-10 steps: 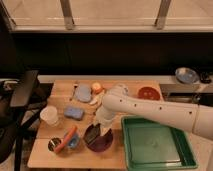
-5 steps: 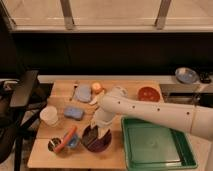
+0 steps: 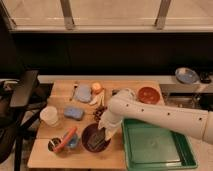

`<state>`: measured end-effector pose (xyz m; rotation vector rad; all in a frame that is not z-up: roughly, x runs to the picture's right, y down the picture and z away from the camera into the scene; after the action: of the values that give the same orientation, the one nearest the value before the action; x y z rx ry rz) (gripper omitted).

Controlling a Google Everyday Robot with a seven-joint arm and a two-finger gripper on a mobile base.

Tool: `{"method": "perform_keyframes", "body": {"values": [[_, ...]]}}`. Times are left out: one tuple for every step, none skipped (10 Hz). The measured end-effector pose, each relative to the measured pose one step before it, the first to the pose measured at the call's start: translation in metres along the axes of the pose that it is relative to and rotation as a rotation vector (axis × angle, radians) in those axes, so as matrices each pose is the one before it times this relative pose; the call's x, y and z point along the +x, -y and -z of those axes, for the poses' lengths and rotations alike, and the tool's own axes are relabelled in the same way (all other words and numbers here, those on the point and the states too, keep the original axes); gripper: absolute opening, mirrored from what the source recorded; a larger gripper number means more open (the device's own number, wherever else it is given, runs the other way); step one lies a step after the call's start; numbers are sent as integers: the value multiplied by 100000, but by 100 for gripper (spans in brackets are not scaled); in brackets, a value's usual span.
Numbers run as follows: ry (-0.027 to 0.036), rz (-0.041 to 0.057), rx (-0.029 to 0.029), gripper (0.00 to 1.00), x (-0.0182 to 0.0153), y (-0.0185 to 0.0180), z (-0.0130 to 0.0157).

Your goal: Wipe purple bowl with eraser

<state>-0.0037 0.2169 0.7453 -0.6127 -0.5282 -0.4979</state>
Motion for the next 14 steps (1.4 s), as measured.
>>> {"method": "perform_keyframes", "body": {"values": [[-1127, -161, 337, 0, 394, 642, 369], [-910, 196, 366, 0, 278, 941, 312], [-304, 604, 611, 0, -67, 826, 176], [-57, 1472, 126, 0, -452, 805, -83], [314, 1828, 245, 0, -789, 926, -183], [677, 1812, 215, 0, -946, 808, -329], [677, 1200, -166, 0, -726, 147, -335], [895, 566, -190, 0, -711, -516, -249], [675, -102, -374, 0, -486, -1048, -114], [586, -734, -535, 0, -173, -1229, -103], [306, -1374, -587, 0, 364, -1158, 74], [-405, -1722, -1208, 0, 880, -1038, 168], [-1088, -1856, -1143, 0, 1103, -644, 322], [-1260, -1475, -822, 0, 1078, -149, 256]]}}
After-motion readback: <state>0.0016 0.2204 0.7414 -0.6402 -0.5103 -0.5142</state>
